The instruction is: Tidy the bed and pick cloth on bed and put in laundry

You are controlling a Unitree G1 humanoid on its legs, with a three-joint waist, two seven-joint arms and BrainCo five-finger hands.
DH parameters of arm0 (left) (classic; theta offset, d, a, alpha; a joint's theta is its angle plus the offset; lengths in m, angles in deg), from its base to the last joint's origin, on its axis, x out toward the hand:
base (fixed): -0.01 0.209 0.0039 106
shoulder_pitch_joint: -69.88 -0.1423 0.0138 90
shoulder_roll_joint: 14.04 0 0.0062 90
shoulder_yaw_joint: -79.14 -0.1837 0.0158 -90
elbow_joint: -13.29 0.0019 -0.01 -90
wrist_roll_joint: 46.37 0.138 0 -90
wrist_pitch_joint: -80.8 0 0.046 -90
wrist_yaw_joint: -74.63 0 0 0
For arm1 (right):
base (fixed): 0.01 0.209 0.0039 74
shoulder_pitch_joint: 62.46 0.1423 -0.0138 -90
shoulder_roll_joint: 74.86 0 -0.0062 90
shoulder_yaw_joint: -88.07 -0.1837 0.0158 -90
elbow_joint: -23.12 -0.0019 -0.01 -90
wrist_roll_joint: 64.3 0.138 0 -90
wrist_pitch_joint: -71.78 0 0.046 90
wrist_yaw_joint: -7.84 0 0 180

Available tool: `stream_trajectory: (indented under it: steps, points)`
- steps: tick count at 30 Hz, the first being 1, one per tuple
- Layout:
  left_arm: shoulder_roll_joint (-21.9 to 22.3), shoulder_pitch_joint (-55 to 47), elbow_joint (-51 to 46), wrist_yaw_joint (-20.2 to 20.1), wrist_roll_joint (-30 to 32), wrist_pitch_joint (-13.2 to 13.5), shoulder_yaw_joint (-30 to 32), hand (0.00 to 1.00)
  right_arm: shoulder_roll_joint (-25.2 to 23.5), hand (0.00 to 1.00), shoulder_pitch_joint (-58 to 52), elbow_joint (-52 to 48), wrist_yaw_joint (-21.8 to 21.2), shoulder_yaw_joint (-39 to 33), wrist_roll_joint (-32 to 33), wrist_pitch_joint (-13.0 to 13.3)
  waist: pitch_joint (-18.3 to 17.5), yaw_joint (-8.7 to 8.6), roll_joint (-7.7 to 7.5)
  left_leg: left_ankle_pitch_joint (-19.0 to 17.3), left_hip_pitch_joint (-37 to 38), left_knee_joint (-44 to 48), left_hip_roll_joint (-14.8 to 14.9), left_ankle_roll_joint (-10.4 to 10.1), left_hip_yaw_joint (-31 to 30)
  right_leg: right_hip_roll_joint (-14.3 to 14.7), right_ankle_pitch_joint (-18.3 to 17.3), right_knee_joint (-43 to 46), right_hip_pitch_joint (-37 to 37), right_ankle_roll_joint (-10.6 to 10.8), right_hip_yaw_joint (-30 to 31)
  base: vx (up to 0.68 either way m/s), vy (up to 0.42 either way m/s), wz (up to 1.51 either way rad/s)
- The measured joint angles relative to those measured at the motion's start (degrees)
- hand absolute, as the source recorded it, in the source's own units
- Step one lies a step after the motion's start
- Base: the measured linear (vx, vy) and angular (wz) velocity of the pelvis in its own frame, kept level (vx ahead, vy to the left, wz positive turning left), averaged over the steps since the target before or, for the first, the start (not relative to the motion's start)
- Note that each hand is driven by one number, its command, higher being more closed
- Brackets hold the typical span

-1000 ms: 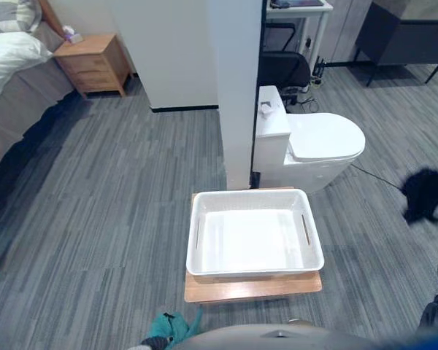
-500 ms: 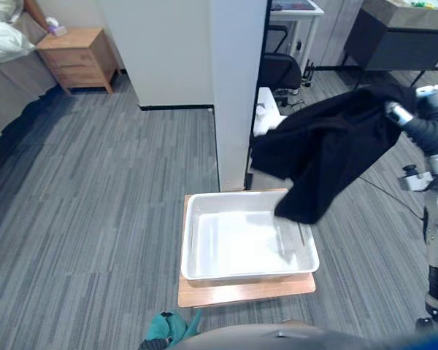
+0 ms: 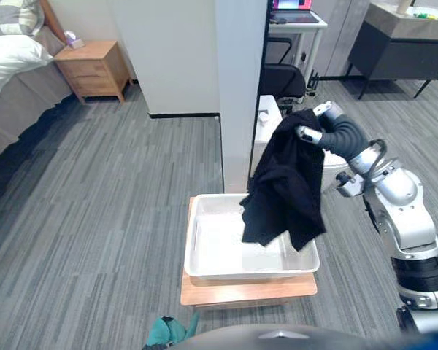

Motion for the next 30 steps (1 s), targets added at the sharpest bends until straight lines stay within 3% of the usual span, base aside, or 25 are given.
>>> stream_trajectory:
  steps: [7, 14, 17, 20, 24, 26, 30]
  points:
    - [-0.23, 0.08, -0.01, -0.21, 0.35, -1.65, -0.6, 1.0, -2.15, 1.0, 1.13, 6.39, 1.51, 5.22, -0.57, -3.43, -0.36, 0.25, -0.08, 1.57, -0.06, -1.48, -0.12, -0.08, -0.63, 0.18, 0.56, -0.98, 0.31, 0.16, -0.15, -0.02, -0.026, 0.05]
    - [-1.17, 1.51, -0.02, -0.22, 0.93, -3.83, -3.54, 1.0, -5.1, 1.0, -5.64, 17.47, 1.43, 13.36, -5.33, -3.6, -0.18, 1.6, -0.08, 3.7, -0.15, -3.35, 0.08, -0.51, -1.98, 0.98, 1.27, -1.55, 0.14, -0.11, -1.65, -0.02, -0.03, 0.09]
    - [-1.62, 2.56, -0.03, -0.16, 0.89, -4.7, -5.13, 1.0, -7.17, 1.0, -6.2, 23.32, 3.52, 16.89, -8.11, -3.14, 0.71, 1.64, 0.09, 4.66, -1.57, -3.65, 0.24, -0.61, -2.76, 1.09, 1.53, -1.89, -0.81, 0.04, -2.74, -0.08, -0.054, 0.14]
    - [-2.04, 6.06, -0.16, -0.05, 0.73, -5.23, -6.66, 1.0, -8.87, 1.0, -4.95, 25.58, 6.66, 17.71, -9.7, -1.57, 3.84, 1.88, 0.53, 6.27, -5.55, -3.65, 0.43, -0.48, -3.88, 1.08, 2.24, -1.12, -4.4, -0.04, -3.19, -0.15, -0.049, 0.17]
    - [-2.85, 12.83, -2.51, 0.01, -2.13, -4.96, -7.57, 1.0, -11.2, 1.0, 5.17, 31.02, 12.26, 17.87, -14.13, 0.24, 12.66, 2.07, 1.41, 9.5, -12.06, -3.61, 0.57, 0.03, -4.29, 1.14, 3.77, 1.43, -11.95, -0.66, -3.07, -0.2, -0.047, 0.08]
    - [-2.92, 14.31, -3.01, 0.08, -2.48, -4.23, -8.33, 1.0, -11.24, 1.0, 7.07, 33.51, 13.63, 17.86, -15.17, 0.61, 15.55, 2.83, 1.87, 9.8, -12.2, -3.55, 0.61, 0.08, -4.28, 1.15, 3.88, 1.94, -12.23, -0.72, -3.08, -0.09, -0.017, 0.04]
    - [-3.05, 16.17, -4.59, 0.25, -2.5, -3.15, -9.34, 1.0, -12.83, 1.0, 11.03, 39.88, 15.89, 17.88, -17.94, 1.11, 18.25, 3.27, 2.48, 9.67, -15.65, -1.21, 0.6, 0.05, -4.61, 0.81, 4.05, 2.96, -14.89, -0.98, -3.08, -0.04, -0.005, 0.08]
